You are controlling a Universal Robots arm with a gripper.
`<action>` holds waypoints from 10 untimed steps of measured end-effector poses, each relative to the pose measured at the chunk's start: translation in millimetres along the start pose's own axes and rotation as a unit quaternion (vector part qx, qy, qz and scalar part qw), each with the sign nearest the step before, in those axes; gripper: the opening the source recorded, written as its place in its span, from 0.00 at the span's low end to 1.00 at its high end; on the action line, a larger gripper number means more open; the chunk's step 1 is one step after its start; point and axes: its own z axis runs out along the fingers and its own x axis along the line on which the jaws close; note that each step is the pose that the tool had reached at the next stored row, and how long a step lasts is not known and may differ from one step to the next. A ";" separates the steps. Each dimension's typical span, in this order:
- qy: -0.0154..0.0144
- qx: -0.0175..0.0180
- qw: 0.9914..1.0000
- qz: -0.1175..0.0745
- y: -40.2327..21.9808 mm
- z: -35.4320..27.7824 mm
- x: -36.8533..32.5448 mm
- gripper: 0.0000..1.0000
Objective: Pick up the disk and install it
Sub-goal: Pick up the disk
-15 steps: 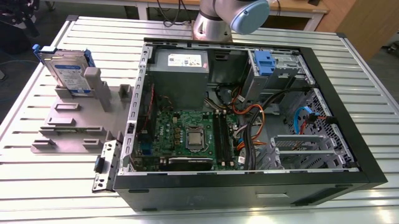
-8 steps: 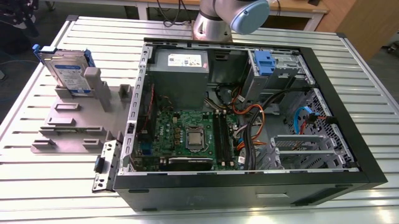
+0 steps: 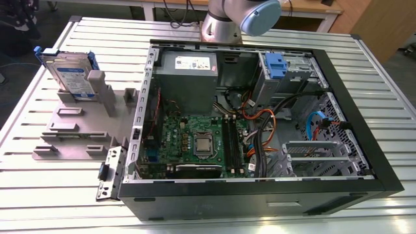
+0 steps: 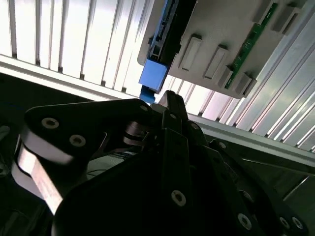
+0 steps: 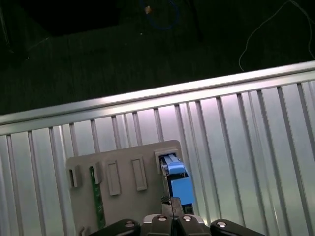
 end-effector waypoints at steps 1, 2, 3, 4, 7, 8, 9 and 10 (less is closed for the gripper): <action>0.000 0.000 1.000 -0.008 0.0 0.2 0.0 0.11; 0.001 0.000 1.000 -0.017 0.0 0.5 0.0 0.11; 0.001 0.000 1.000 -0.024 0.0 1.0 0.0 0.11; 0.001 0.000 1.000 -0.029 0.0 1.6 0.1 0.11; 0.001 0.002 0.999 -0.035 0.0 3.1 0.1 0.23; 0.001 0.003 0.999 -0.035 0.1 3.9 0.1 0.23; 0.001 0.004 0.999 -0.035 0.1 4.9 0.1 0.29; 0.001 0.004 0.999 -0.035 0.0 6.0 0.2 0.35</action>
